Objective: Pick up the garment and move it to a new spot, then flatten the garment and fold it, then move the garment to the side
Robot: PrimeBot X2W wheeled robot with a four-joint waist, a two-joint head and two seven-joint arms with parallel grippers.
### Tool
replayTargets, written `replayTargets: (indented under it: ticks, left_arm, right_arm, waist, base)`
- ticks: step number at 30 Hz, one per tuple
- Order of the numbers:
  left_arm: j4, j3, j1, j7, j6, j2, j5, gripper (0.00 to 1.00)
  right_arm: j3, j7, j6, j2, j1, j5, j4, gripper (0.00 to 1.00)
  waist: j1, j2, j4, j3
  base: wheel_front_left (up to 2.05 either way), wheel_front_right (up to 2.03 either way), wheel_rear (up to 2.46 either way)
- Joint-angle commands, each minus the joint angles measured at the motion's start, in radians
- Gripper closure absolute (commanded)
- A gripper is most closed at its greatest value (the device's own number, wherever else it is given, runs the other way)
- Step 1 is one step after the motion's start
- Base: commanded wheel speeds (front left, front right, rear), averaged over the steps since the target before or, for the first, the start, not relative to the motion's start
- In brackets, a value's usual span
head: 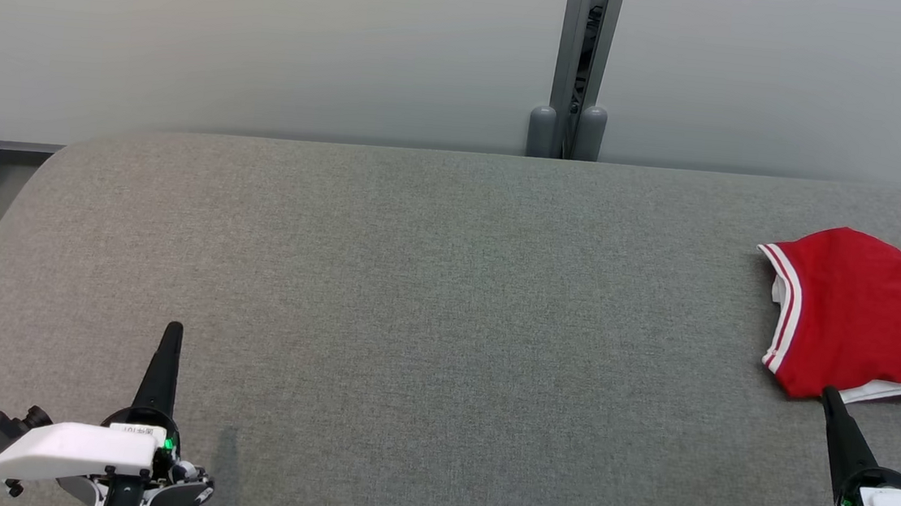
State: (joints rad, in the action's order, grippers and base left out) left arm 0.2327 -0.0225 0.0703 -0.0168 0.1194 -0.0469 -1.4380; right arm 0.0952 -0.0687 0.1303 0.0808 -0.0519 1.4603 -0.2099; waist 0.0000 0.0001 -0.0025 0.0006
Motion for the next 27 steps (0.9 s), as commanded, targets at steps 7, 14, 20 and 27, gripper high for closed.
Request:
replayTargets:
  ticks: [7, 14, 20, 27]
  left_arm:
    - [0.002, -0.009, 0.031, -0.016, 0.008, -0.007, -0.065, 1.0]
    - [0.006, -0.011, 0.037, -0.026, 0.01, -0.007, -0.104, 1.0]
    - [0.01, -0.014, 0.045, -0.035, 0.014, -0.007, -0.142, 1.0]
    - [0.015, -0.016, 0.049, -0.045, 0.015, -0.007, -0.183, 1.0]
  right_arm:
    - [0.021, -0.027, 0.001, 0.005, -0.019, 0.067, -0.004, 1.0]
    - [0.034, -0.04, 0.001, 0.003, -0.025, 0.104, -0.008, 1.0]
    - [0.046, -0.054, 0.001, 0.002, -0.026, 0.143, -0.012, 1.0]
    - [0.057, -0.07, 0.001, 0.001, -0.033, 0.182, -0.015, 1.0]
  waist:
    - [0.0, -0.0001, 0.001, 0.001]
    - [0.0, -0.0001, 0.001, 0.001]
    - [0.0, -0.0001, 0.002, 0.002]
    - [0.0, -0.0001, 0.002, 0.003]
  base:
    - [0.0, 0.0, 0.0]
    - [0.0, 0.0, 0.0]
    - [0.0, 0.0, 0.0]
    - [0.0, 0.0, 0.0]
